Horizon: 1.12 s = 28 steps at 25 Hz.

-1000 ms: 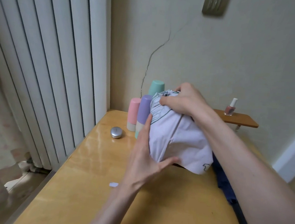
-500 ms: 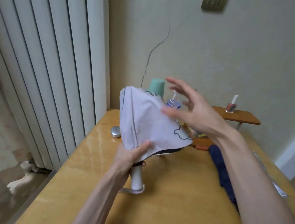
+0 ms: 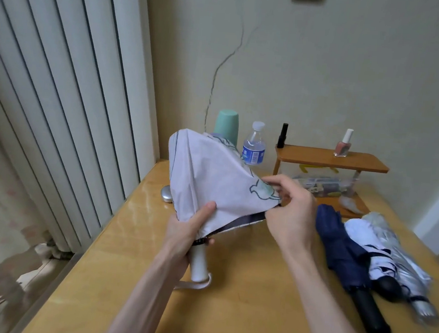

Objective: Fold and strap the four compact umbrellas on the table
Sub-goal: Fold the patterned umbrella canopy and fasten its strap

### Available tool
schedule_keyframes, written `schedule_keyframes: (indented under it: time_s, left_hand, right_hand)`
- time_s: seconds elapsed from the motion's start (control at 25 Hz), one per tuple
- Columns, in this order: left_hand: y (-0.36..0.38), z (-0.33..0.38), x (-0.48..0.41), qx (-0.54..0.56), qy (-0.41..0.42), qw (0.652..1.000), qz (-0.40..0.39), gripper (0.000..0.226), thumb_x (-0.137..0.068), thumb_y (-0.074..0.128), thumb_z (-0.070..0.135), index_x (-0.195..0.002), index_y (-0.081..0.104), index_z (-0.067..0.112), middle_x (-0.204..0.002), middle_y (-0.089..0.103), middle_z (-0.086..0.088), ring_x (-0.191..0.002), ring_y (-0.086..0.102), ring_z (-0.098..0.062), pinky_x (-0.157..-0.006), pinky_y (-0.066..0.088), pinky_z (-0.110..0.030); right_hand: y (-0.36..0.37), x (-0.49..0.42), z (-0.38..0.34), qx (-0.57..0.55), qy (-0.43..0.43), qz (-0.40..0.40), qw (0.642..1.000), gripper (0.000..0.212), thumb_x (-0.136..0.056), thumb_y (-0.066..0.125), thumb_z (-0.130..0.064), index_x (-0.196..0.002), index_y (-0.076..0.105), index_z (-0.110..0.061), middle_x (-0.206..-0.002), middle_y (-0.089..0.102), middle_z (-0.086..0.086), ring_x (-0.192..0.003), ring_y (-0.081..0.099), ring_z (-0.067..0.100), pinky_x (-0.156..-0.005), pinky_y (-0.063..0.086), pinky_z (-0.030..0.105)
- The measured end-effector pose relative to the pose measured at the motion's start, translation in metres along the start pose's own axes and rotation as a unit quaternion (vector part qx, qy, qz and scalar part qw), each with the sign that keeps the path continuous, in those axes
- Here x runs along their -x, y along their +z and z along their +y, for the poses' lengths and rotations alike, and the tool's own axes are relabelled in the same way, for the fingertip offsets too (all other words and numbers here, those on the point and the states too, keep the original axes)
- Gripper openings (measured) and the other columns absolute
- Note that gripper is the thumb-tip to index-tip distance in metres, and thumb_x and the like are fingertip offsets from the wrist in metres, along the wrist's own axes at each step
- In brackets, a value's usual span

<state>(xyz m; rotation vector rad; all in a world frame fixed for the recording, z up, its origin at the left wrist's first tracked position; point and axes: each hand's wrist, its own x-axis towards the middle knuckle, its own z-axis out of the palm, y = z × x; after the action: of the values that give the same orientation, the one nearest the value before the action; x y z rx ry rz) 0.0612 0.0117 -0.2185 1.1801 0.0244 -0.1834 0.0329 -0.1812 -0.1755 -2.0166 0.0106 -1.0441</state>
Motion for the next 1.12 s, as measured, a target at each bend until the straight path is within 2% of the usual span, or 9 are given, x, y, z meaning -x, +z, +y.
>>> schedule_keyframes:
  time_s: [0.08, 0.16, 0.28, 0.36, 0.48, 0.6, 0.76, 0.96, 1.12]
  left_hand:
    - [-0.008, -0.001, -0.003, -0.002, 0.005, 1.0, 0.016, 0.052, -0.076, 0.091, 0.03, -0.121, 0.073, 0.012, -0.103, 0.08, -0.002, -0.078, 0.074, -0.016, -0.06, 0.059, -0.032]
    - [-0.012, -0.001, -0.005, -0.014, 0.014, 0.999, 0.028, 0.054, -0.073, 0.095, 0.028, -0.12, 0.074, 0.013, -0.104, 0.081, -0.002, -0.081, 0.076, -0.015, -0.063, 0.06, -0.032]
    - [-0.011, -0.003, -0.007, -0.043, 0.029, 0.997, 0.052, 0.061, -0.067, 0.096, 0.033, -0.12, 0.072, 0.016, -0.099, 0.081, 0.004, -0.077, 0.075, -0.01, -0.061, 0.058, -0.031]
    - [-0.012, -0.002, -0.008, -0.061, 0.041, 0.995, 0.073, 0.064, -0.064, 0.099, 0.035, -0.12, 0.071, 0.02, -0.097, 0.081, 0.007, -0.077, 0.076, -0.008, -0.058, 0.058, -0.027]
    - [-0.018, -0.001, -0.012, -0.081, 0.068, 0.99, 0.095, 0.066, -0.058, 0.097, 0.044, -0.116, 0.072, 0.023, -0.094, 0.08, 0.009, -0.081, 0.074, -0.011, -0.063, 0.059, -0.029]
    - [-0.022, -0.003, -0.015, -0.097, 0.095, 0.986, 0.097, 0.085, -0.057, 0.096, 0.056, -0.13, 0.069, 0.021, -0.107, 0.08, 0.006, -0.091, 0.076, -0.011, -0.076, 0.061, -0.036]
    - [-0.023, -0.004, -0.016, -0.074, 0.101, 0.987, 0.104, 0.099, -0.055, 0.089, 0.074, -0.134, 0.065, 0.02, -0.106, 0.077, 0.004, -0.081, 0.075, -0.01, -0.064, 0.061, -0.03]
    - [-0.021, -0.004, -0.015, -0.076, 0.086, 0.988, 0.107, 0.073, -0.075, 0.073, 0.064, -0.125, 0.064, 0.011, -0.08, 0.065, 0.005, -0.05, 0.061, -0.003, -0.05, 0.058, -0.026]
    - [-0.027, -0.001, -0.017, -0.084, 0.107, 0.985, 0.106, 0.071, -0.076, 0.076, 0.065, -0.124, 0.066, 0.015, -0.088, 0.074, 0.003, -0.061, 0.069, -0.008, -0.051, 0.057, -0.029]
  right_hand:
    - [-0.012, 0.003, 0.008, 0.081, -0.065, 0.113, 0.988, 0.04, -0.07, 0.069, 0.016, -0.097, 0.076, -0.014, -0.083, 0.067, -0.006, -0.071, 0.053, 0.005, -0.062, 0.048, 0.025]
    - [-0.02, 0.005, 0.012, 0.117, -0.118, 0.139, 0.976, 0.031, -0.074, 0.071, 0.01, -0.098, 0.072, -0.009, -0.08, 0.061, -0.011, -0.07, 0.049, 0.004, -0.058, 0.048, 0.032]
    - [-0.019, 0.004, 0.01, 0.006, -0.039, -0.003, 0.999, 0.031, -0.086, 0.07, 0.004, -0.11, 0.068, -0.016, -0.092, 0.074, -0.016, -0.08, 0.072, 0.004, -0.069, 0.064, 0.043]
    - [-0.02, 0.003, 0.011, -0.063, 0.026, -0.085, 0.994, 0.047, -0.09, 0.066, 0.011, -0.124, 0.064, -0.022, -0.097, 0.077, -0.02, -0.09, 0.076, 0.006, -0.077, 0.066, 0.042]
    - [-0.02, 0.007, 0.01, 0.042, -0.054, -0.12, 0.99, 0.062, -0.091, 0.075, -0.002, -0.142, 0.055, -0.031, -0.103, 0.078, -0.012, -0.085, 0.075, 0.015, -0.072, 0.063, 0.032]
    - [-0.012, 0.015, 0.007, 0.195, -0.186, 0.007, 0.963, 0.046, -0.085, 0.082, -0.008, -0.127, 0.07, -0.019, -0.111, 0.07, -0.002, -0.089, 0.068, 0.019, -0.07, 0.054, 0.026]
    - [-0.009, 0.025, 0.009, 0.173, -0.284, 0.172, 0.927, 0.018, -0.086, 0.072, 0.014, -0.093, 0.077, -0.002, -0.081, 0.069, 0.007, -0.07, 0.062, 0.024, -0.063, 0.051, 0.034]
    - [-0.004, 0.018, 0.009, 0.137, -0.2, 0.114, 0.964, 0.031, -0.082, 0.08, -0.003, -0.11, 0.067, -0.003, -0.108, 0.065, 0.012, -0.095, 0.063, 0.025, -0.075, 0.055, 0.032]
    - [-0.01, 0.016, 0.013, 0.133, -0.191, 0.101, 0.967, 0.009, -0.088, 0.071, -0.009, -0.092, 0.064, -0.006, -0.085, 0.068, 0.0, -0.072, 0.064, 0.016, -0.058, 0.046, 0.027]
